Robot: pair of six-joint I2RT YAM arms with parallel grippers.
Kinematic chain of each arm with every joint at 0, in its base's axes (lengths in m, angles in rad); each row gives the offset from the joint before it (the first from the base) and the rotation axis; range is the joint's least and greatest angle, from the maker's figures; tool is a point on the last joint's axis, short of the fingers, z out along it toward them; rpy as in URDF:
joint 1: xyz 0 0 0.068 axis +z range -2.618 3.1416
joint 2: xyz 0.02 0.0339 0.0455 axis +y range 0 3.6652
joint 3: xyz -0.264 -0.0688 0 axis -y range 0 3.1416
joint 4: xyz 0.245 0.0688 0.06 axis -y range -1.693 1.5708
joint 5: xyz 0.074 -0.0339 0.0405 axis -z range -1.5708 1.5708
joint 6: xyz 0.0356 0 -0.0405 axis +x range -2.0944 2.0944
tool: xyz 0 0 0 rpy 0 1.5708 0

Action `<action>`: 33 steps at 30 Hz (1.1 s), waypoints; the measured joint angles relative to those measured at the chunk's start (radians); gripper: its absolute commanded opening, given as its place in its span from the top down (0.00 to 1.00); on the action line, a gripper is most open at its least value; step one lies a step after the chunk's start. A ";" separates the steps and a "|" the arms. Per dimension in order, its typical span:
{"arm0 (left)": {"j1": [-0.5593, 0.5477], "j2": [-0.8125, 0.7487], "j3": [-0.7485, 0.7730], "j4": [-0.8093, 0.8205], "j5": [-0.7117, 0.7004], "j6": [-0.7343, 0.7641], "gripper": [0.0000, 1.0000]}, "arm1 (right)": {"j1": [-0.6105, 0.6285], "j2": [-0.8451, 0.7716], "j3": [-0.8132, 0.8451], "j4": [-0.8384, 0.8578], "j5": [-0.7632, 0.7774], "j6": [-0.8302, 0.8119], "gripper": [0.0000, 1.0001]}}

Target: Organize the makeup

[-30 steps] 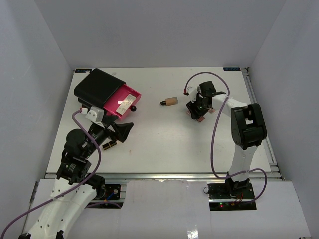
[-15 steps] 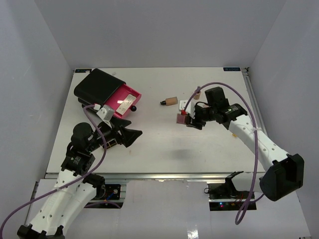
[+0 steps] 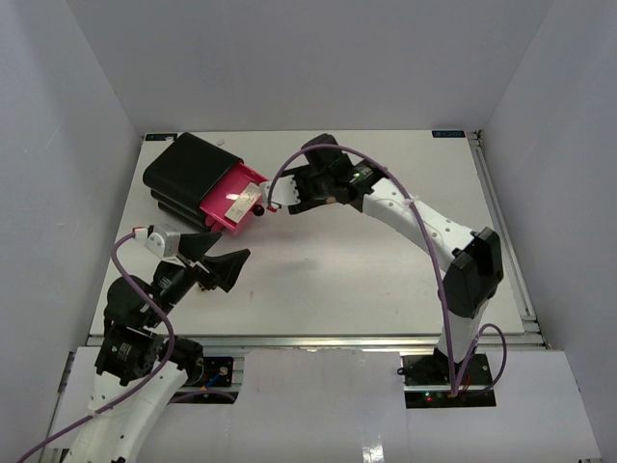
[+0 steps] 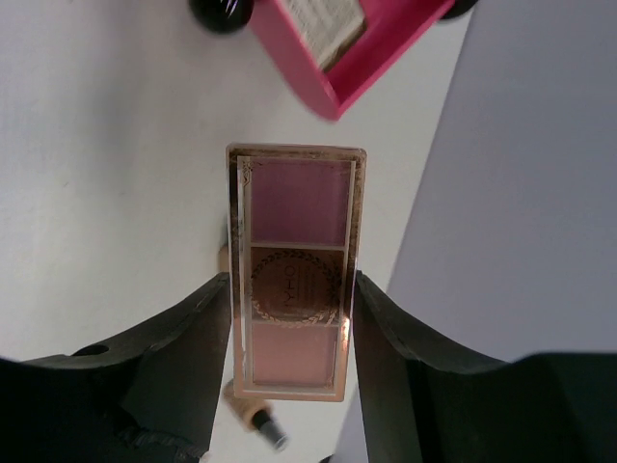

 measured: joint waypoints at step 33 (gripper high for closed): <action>0.000 -0.243 -0.050 -0.031 -0.302 0.011 0.02 | 0.155 0.430 0.414 0.140 0.020 -0.295 0.76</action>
